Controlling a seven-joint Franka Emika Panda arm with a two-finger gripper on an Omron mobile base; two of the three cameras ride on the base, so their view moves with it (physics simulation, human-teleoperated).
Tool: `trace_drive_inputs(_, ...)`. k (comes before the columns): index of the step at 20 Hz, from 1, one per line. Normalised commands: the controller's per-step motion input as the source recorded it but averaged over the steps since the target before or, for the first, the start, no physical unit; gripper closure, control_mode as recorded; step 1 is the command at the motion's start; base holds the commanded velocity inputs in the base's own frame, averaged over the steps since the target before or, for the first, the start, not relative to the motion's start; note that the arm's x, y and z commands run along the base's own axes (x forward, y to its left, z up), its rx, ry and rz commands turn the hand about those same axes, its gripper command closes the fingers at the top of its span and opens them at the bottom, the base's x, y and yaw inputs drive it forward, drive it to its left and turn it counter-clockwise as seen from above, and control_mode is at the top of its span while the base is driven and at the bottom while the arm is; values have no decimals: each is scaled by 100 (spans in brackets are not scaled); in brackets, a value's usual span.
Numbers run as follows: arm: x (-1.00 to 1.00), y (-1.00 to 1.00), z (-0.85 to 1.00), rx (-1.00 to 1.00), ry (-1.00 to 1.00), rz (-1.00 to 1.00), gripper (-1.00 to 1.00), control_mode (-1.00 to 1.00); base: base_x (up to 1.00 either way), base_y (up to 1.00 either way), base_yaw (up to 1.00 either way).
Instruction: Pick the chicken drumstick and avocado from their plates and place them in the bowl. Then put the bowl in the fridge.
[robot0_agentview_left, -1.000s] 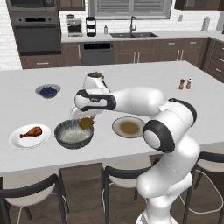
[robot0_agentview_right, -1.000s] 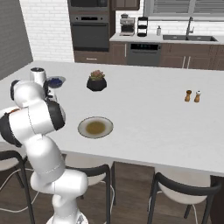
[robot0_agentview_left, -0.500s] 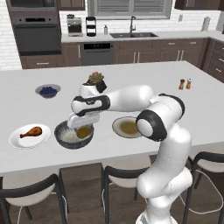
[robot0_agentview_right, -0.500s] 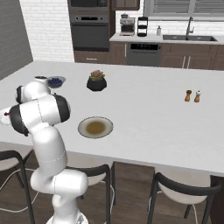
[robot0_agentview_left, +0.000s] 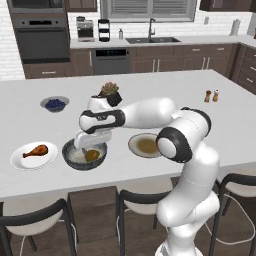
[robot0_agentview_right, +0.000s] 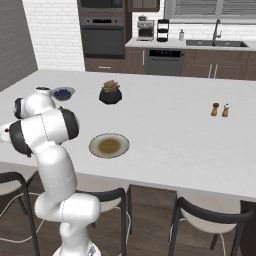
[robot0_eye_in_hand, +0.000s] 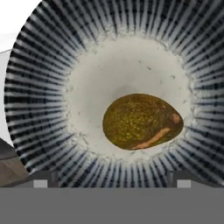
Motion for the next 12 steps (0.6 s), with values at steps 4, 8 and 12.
trace_drive_inputs(4, -19, 3, 61, 3, 0, 0, -100, -100, 0, 0, 0)
trace_drive_inputs(8, -27, 37, 53, 0, 0, 3, -100, -100, 0, 0, 0)
trace_drive_inputs(12, -16, 19, 6, 0, 10, 3, -100, -100, 0, 0, 0)
